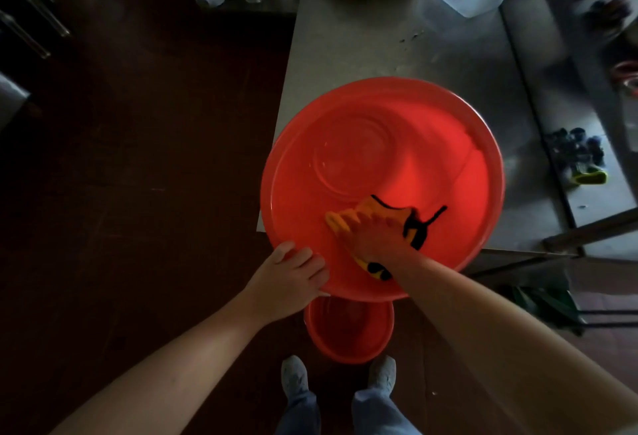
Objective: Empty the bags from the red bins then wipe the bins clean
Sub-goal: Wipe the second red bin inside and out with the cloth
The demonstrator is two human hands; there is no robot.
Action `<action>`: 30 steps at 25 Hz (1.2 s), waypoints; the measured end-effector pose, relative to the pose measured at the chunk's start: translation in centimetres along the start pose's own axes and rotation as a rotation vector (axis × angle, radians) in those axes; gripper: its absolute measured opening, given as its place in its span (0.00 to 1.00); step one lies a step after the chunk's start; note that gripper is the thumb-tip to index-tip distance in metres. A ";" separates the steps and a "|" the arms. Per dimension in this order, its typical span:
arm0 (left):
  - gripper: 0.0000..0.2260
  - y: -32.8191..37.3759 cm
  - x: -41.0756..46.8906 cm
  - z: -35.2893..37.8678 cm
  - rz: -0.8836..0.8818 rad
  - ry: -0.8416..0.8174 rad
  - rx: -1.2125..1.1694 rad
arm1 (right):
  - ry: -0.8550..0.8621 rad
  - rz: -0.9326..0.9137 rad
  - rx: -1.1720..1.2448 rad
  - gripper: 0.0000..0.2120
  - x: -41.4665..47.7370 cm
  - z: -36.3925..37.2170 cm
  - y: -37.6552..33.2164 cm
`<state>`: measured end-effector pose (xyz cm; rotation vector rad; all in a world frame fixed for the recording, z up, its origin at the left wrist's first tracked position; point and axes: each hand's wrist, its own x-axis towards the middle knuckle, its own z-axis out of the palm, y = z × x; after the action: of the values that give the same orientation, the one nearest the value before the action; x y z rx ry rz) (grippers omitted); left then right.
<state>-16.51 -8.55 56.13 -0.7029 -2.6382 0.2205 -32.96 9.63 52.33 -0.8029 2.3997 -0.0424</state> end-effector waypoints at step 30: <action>0.18 -1.7 5.2 -2.8 0.062 -0.104 -0.073 | 0.219 -0.124 -0.164 0.27 -9.3 -0.7 -1.0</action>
<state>-20.24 -7.25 60.81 -0.8187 -2.7370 0.1841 -26.92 13.89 58.03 -1.0714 2.5802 0.0188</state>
